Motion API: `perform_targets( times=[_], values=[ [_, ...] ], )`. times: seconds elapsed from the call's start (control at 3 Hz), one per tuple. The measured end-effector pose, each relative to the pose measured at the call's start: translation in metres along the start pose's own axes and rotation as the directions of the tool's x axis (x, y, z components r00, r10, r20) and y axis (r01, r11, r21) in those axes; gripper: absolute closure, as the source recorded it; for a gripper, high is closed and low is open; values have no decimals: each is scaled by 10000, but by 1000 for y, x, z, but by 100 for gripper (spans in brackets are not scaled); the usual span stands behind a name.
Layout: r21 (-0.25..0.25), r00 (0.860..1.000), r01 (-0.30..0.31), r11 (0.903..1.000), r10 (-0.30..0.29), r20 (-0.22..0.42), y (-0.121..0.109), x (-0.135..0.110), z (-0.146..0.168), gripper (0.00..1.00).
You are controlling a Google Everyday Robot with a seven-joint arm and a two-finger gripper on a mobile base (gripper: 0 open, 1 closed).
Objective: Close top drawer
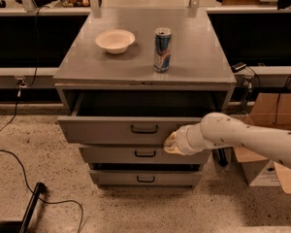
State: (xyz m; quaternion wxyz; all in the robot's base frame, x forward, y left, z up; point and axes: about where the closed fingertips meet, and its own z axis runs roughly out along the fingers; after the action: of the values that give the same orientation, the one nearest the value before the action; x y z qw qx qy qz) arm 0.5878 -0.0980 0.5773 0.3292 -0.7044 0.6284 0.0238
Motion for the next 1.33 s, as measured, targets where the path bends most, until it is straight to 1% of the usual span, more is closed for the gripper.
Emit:
perform_targets(
  times=[0.67, 1.0, 1.33],
  values=[
    [213, 9992, 95, 9997, -86, -400, -31, 7, 13, 100],
    [260, 9988, 119, 9996, -106, -476, -37, 8, 16, 100],
    [451, 9971, 245, 9987, -212, -729, -57, 10, 20, 100]
  ],
)
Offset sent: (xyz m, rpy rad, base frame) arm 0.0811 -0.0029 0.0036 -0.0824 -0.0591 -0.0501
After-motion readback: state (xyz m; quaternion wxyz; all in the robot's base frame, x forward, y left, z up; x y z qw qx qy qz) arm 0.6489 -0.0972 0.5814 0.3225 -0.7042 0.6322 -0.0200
